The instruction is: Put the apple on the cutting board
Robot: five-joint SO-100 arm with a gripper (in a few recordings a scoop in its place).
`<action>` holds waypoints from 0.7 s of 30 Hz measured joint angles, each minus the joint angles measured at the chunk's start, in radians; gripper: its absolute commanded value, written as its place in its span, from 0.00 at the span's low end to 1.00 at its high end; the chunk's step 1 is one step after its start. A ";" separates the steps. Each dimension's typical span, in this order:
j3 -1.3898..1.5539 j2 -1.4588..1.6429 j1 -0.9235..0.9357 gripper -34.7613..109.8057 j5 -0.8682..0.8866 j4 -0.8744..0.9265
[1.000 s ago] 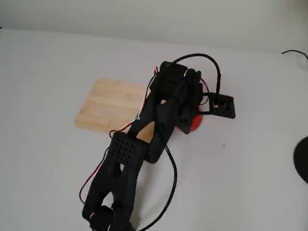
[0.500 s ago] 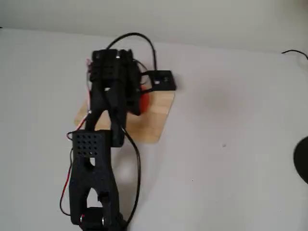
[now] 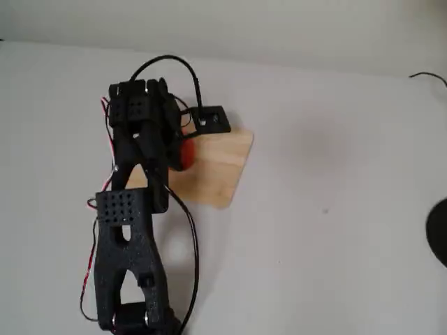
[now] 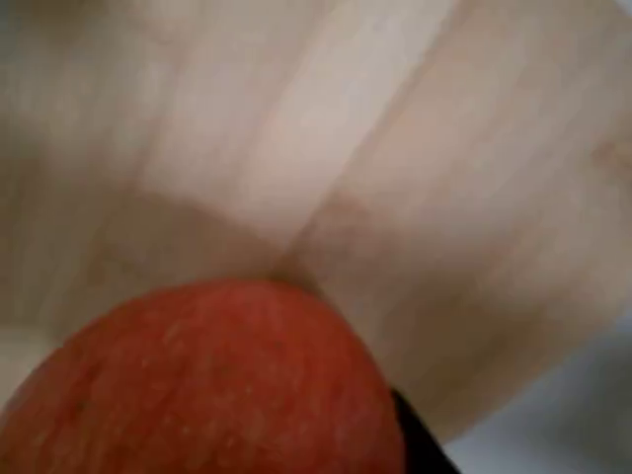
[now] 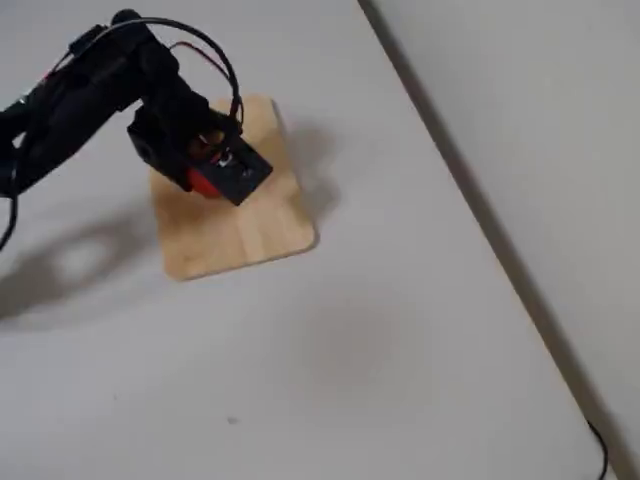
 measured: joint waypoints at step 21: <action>0.098 0.114 0.074 0.80 -0.041 0.000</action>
